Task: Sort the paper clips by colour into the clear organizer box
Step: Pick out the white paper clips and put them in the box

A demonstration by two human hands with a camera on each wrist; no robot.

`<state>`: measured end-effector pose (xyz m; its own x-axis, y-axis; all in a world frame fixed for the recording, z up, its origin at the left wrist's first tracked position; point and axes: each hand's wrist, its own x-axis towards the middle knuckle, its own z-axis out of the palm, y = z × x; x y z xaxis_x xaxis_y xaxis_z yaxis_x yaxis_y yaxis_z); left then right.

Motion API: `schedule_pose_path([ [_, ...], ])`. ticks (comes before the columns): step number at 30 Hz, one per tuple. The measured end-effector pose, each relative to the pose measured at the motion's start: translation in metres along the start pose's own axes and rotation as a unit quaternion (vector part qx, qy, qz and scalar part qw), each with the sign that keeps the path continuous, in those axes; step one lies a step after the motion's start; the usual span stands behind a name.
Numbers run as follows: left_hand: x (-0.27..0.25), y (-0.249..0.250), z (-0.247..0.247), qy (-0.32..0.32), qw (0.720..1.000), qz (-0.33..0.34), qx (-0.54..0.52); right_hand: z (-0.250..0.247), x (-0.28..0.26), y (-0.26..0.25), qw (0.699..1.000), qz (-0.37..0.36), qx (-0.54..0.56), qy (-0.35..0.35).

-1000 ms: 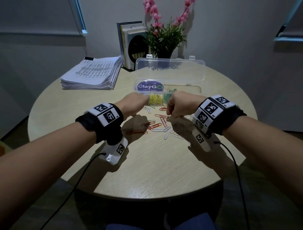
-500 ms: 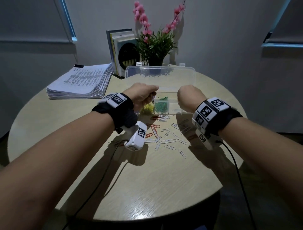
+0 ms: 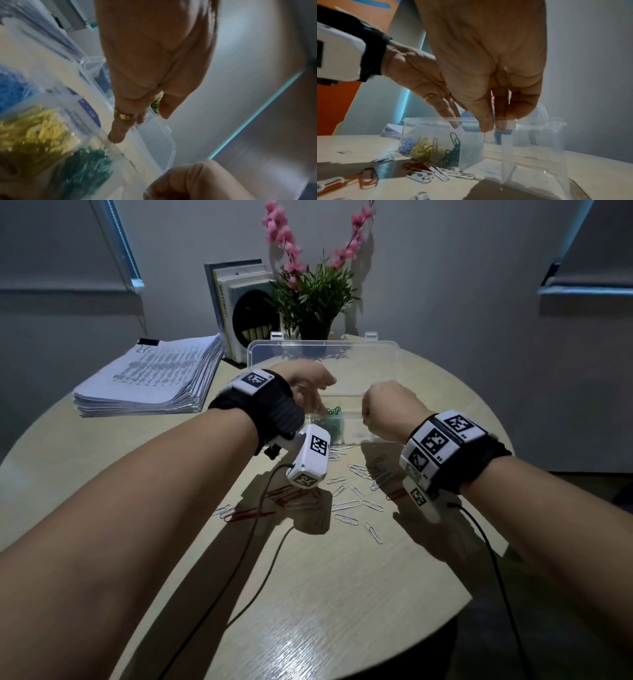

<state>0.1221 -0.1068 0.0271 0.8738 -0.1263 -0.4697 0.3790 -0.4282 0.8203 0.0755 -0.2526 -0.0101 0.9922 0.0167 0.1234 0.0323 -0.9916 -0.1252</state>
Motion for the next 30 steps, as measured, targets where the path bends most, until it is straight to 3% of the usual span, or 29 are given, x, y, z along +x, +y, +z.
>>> schedule_pose_path([
  [3, -0.012, 0.001, -0.006, -0.015, 1.000, 0.018, -0.008, 0.000, -0.001, -0.001, 1.000, 0.000, -0.002, 0.000],
  [6, -0.035, -0.006, -0.018, -0.039, 0.996, 0.079, -0.018, -0.003, -0.006, -0.003, 1.000, -0.002, -0.008, -0.001],
  [10, -0.069, -0.026, -0.044, -0.044, 0.988, 0.126, 0.074, -0.006, -0.016, -0.014, 0.999, -0.010, -0.019, 0.028],
  [14, -0.084, -0.063, -0.066, -0.003, 0.964, 0.112, 0.242, -0.003, -0.027, -0.038, 0.999, -0.043, 0.011, 0.004],
  [21, -0.098, -0.119, -0.075, -0.013, 0.899, 0.047, 0.435, 0.004, -0.056, -0.089, 0.966, -0.181, 0.012, -0.187],
  [25, -0.104, -0.133, -0.078, 0.020, 0.866, 0.046, 0.498, 0.012, -0.064, -0.102, 0.958, -0.210, 0.003, -0.196],
  [27, -0.104, -0.141, -0.080, 0.011, 0.862, 0.042, 0.506, 0.012, -0.066, -0.104, 0.956, -0.212, 0.003, -0.204],
  [30, -0.104, -0.146, -0.087, -0.003, 0.887, 0.041, 0.460, 0.008, -0.062, -0.099, 0.957, -0.204, -0.003, -0.206],
])
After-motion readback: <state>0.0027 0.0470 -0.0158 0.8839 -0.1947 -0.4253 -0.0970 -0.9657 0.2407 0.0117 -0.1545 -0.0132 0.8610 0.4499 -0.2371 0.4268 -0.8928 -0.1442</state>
